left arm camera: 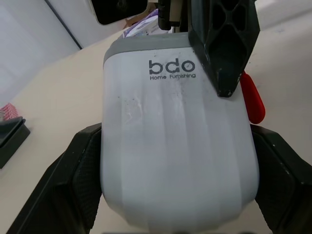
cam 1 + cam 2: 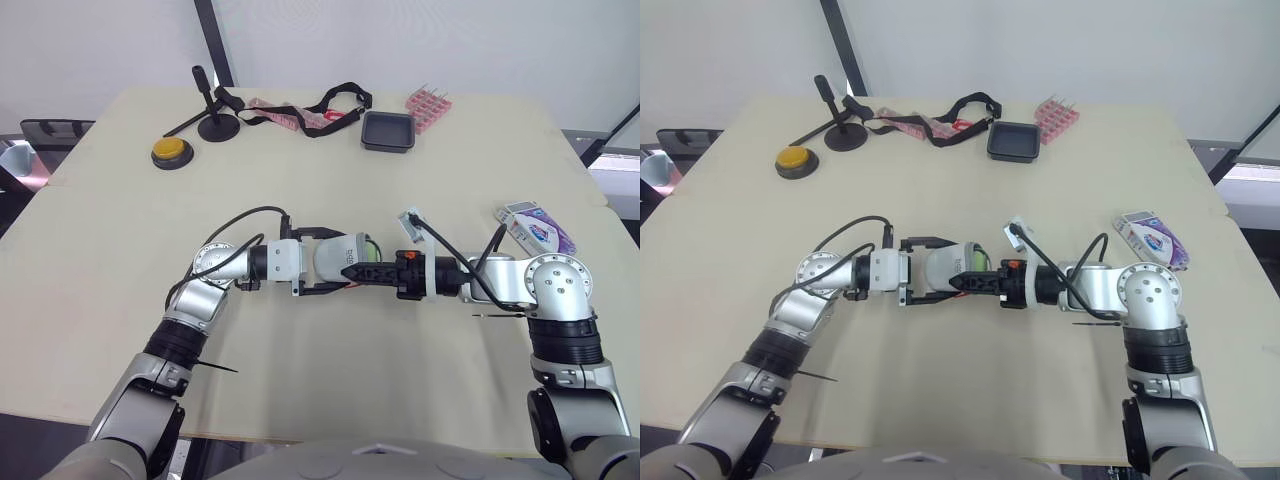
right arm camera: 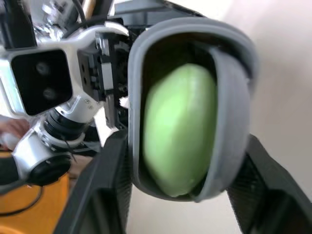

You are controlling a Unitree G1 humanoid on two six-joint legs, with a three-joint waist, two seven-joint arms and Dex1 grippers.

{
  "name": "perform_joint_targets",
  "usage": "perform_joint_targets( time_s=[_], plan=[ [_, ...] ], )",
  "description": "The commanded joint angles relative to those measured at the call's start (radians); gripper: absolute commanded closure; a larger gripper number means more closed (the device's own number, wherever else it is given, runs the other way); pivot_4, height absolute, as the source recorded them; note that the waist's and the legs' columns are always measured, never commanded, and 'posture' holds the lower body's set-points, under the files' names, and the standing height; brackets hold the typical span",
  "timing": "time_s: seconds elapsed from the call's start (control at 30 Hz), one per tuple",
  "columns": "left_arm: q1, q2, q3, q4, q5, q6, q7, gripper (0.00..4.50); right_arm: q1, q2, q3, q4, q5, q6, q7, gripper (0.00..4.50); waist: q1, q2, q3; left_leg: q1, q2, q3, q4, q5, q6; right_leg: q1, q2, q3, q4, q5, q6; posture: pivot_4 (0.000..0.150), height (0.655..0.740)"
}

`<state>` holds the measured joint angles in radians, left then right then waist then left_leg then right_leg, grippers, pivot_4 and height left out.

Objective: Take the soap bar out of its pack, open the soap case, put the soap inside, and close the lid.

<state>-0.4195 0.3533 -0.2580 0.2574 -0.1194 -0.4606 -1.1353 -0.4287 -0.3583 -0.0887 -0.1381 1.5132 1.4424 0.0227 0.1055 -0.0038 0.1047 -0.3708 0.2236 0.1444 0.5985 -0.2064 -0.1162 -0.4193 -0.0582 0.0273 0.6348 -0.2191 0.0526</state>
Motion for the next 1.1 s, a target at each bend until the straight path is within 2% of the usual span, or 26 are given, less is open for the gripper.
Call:
perform_joint_targets(
  time_s=[0.03, 0.63, 0.67, 1.1],
  plan=[
    [-0.012, 0.004, -0.005, -0.035, -0.019, 0.000, 0.001, 0.99, 0.000, -0.014, -0.002, -0.017, 0.043, -0.030, -0.007, 2.44, 0.000, 0.000, 0.000, 0.000, 0.000, 0.000, 0.000, 0.000, 0.000, 0.000, 0.000, 0.000, 0.000, 0.000, 0.000, 0.150, 0.7400],
    [-0.016, 0.004, -0.007, -0.033, -0.028, 0.015, 0.013, 0.99, 0.005, -0.078, 0.061, -0.025, 0.068, -0.045, 0.040, 2.44, 0.000, 0.000, 0.000, 0.000, 0.000, 0.000, 0.000, 0.000, 0.000, 0.000, 0.000, 0.000, 0.000, 0.000, 0.000, 0.150, 0.7400],
    [-0.016, 0.004, -0.005, -0.034, -0.034, 0.023, 0.013, 0.49, 0.004, -0.080, 0.063, -0.025, 0.069, -0.047, 0.043, 2.44, 0.000, 0.000, 0.000, 0.000, 0.000, 0.000, 0.000, 0.000, 0.000, 0.000, 0.000, 0.000, 0.000, 0.000, 0.000, 0.150, 0.7400],
    [-0.032, 0.013, 0.007, -0.020, -0.076, 0.054, -0.034, 0.49, 0.000, -0.096, 0.080, -0.016, 0.076, -0.069, 0.042, 2.44, 0.000, 0.000, 0.000, 0.000, 0.000, 0.000, 0.000, 0.000, 0.000, 0.000, 0.000, 0.000, 0.000, 0.000, 0.000, 0.150, 0.7400]
  ],
)
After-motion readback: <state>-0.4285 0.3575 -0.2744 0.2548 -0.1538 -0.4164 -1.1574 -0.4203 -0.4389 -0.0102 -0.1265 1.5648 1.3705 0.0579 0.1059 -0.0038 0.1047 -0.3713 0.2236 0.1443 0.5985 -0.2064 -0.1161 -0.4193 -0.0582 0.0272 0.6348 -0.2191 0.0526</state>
